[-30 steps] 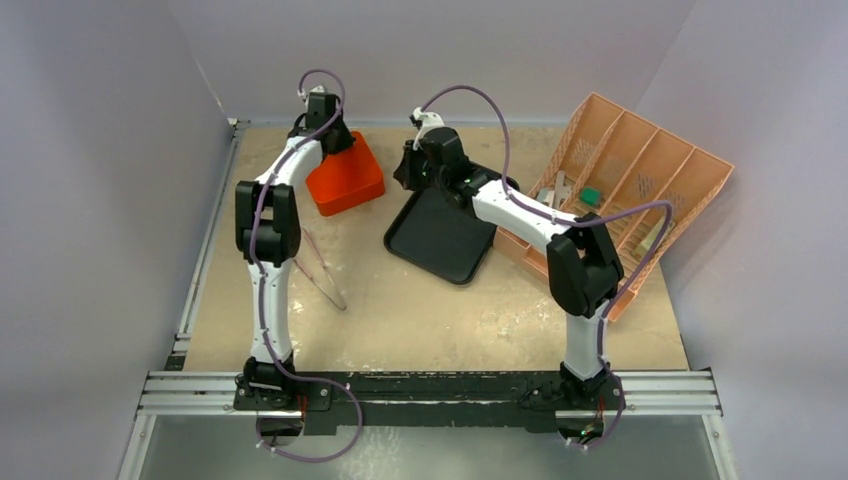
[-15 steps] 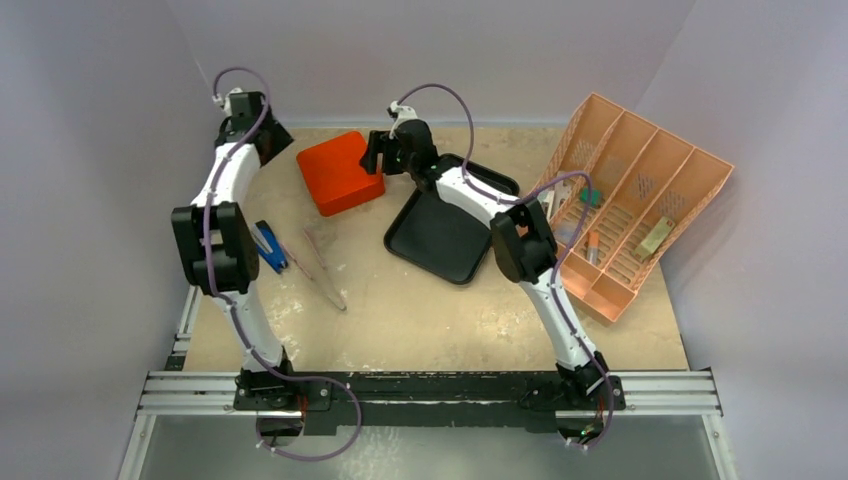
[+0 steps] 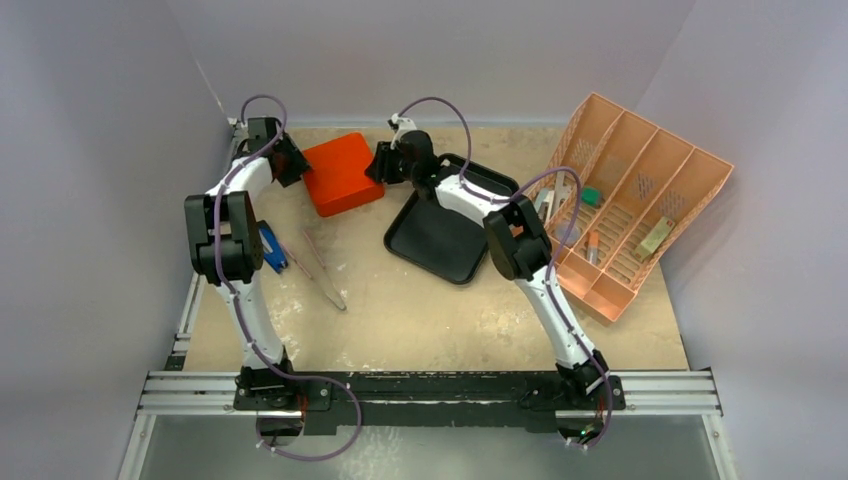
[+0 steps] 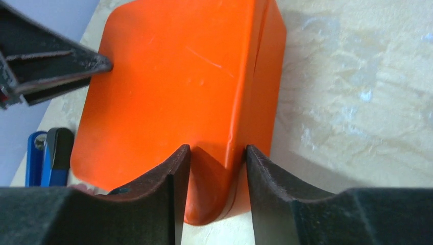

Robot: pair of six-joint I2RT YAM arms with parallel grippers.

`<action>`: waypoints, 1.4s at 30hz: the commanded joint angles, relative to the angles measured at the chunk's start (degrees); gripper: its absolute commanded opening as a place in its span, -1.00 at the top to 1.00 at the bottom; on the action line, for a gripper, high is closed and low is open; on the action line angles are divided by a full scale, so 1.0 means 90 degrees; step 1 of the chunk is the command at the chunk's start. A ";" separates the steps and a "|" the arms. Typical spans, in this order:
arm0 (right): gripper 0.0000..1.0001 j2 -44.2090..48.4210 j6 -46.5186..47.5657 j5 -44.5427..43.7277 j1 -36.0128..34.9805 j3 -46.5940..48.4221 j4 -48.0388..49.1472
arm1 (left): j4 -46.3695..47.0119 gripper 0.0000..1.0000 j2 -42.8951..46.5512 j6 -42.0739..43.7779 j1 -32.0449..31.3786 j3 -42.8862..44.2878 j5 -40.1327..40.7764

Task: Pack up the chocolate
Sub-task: Close the box lid on the packing box.

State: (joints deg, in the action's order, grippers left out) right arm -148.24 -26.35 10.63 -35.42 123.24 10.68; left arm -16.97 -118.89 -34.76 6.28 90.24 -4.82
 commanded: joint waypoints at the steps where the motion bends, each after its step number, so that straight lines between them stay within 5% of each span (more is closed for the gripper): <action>1: 0.15 0.0940 -0.0110 0.0476 -0.0358 -0.0977 0.0375 | 0.0474 0.15 -0.0040 0.0330 0.0025 0.0255 -0.0263; 11: 0.10 0.2083 0.0089 -0.0036 -0.1161 -0.2533 0.0354 | 0.0358 0.24 -0.0405 0.0669 0.0034 0.0610 -0.0914; 20: -0.39 0.3578 0.0019 -0.0799 -0.0820 -0.3331 -0.0658 | -0.0147 0.30 0.0174 0.0320 0.0029 0.0953 -0.0299; 29: -0.97 0.5318 -0.0023 -0.1162 -0.0568 -0.4737 -0.0587 | -0.0486 0.62 0.1263 0.0253 -0.0385 0.0771 0.0269; 35: -0.97 0.5840 -0.0039 -0.1306 -0.0556 -0.5317 -0.0521 | -0.0590 0.99 0.1132 0.0450 -0.1010 0.0828 -0.0091; 42: -0.97 0.6021 -0.0084 -0.1298 -0.0541 -0.5682 -0.0376 | -0.0727 1.00 0.0770 0.0390 -0.1517 0.0982 0.0074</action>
State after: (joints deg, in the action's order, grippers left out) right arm -97.21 -26.83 0.49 -40.16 72.64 5.23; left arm -23.20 -111.18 -31.68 -6.79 97.08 -4.32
